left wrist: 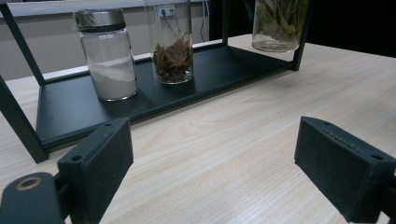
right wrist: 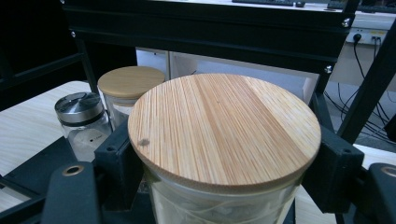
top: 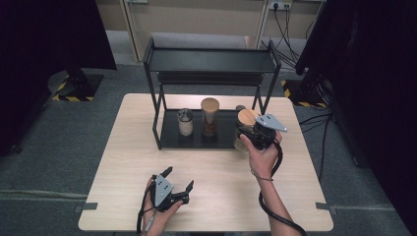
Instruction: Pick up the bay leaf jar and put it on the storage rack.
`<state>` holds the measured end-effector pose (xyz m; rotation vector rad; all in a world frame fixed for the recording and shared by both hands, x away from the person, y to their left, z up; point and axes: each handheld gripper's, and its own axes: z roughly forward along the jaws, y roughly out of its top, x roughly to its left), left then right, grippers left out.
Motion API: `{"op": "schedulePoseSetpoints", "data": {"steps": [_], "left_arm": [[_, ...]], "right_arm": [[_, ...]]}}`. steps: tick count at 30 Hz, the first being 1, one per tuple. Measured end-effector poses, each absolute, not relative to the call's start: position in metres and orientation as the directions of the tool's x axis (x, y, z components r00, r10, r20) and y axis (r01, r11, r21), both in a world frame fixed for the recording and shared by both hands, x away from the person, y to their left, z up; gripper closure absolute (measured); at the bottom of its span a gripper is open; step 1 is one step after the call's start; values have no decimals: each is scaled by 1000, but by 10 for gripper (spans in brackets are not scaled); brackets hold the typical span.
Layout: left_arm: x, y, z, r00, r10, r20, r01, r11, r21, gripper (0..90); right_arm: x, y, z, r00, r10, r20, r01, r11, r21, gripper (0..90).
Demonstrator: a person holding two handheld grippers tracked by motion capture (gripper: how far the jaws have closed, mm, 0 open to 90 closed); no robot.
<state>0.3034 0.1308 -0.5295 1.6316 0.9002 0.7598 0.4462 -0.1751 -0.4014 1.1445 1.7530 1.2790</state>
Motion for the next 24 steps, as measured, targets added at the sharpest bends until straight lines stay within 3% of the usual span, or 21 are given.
{"op": "schedulePoseSetpoints", "data": {"steps": [24], "left_arm": [[303, 130, -530, 512, 858, 35, 174, -143, 974, 110]], "right_arm": [[463, -168, -400, -375, 927, -18, 269, 127, 955, 253]]}}
